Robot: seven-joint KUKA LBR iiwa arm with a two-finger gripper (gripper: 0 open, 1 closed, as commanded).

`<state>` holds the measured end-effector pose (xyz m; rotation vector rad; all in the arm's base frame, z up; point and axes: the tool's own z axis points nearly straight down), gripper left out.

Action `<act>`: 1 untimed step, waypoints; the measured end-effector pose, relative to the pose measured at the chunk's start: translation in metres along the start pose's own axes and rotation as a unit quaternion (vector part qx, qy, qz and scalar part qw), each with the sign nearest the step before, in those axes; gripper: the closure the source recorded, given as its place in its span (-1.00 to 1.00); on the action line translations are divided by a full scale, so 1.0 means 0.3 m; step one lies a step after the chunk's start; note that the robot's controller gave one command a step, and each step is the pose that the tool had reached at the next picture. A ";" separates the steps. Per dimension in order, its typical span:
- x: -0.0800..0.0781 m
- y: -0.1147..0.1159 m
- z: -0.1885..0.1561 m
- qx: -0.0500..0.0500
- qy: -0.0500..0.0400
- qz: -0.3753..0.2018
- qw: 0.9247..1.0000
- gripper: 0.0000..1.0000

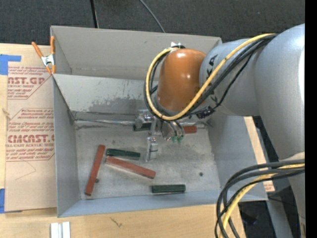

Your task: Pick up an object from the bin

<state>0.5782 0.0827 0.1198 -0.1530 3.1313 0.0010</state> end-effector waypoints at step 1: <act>0.056 0.114 0.159 -0.001 0.002 0.091 0.996 1.00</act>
Offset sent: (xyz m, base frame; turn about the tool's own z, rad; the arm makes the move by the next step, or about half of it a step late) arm 0.0000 0.0000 0.0000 0.0000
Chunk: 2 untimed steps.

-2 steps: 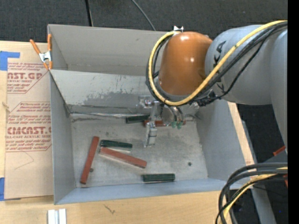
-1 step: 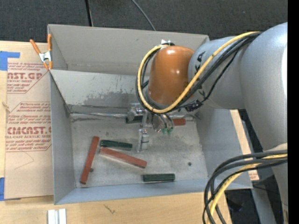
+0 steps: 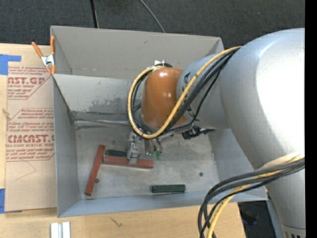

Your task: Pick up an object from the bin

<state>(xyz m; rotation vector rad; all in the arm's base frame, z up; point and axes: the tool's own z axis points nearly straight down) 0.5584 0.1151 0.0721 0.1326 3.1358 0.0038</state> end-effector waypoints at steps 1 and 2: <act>0.001 -0.002 0.005 0.000 0.000 0.000 1.000 -1.00; 0.001 -0.001 0.002 0.000 0.001 0.000 1.000 1.00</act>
Offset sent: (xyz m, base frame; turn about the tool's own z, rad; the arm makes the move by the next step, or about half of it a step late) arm 0.0000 0.0000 0.0000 0.0000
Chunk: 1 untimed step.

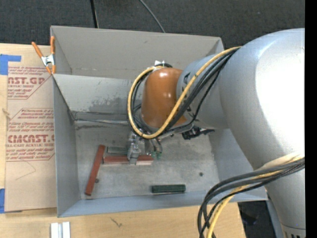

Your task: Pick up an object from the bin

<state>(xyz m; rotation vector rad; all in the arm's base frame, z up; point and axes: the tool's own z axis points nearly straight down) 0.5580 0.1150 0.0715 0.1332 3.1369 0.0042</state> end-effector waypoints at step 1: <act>0.001 -0.003 0.004 0.000 0.000 0.000 1.000 -1.00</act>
Offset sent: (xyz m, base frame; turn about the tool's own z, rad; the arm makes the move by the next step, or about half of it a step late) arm 0.0000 0.0000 0.0000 0.0000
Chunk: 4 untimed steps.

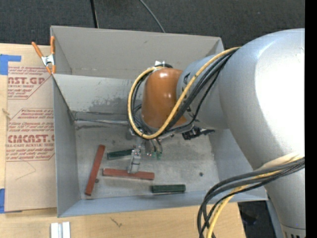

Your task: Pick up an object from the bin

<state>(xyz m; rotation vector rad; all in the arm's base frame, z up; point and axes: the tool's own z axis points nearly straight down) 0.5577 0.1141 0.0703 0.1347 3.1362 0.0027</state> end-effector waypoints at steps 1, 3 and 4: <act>-0.001 0.000 0.000 0.000 0.000 0.000 1.000 1.00; -0.024 -0.038 -0.177 0.001 0.004 0.008 1.000 1.00; 0.074 0.048 -0.501 0.000 0.000 -0.008 1.000 1.00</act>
Offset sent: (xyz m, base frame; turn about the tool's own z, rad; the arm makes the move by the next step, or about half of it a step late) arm 0.0000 0.0000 0.0000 0.0000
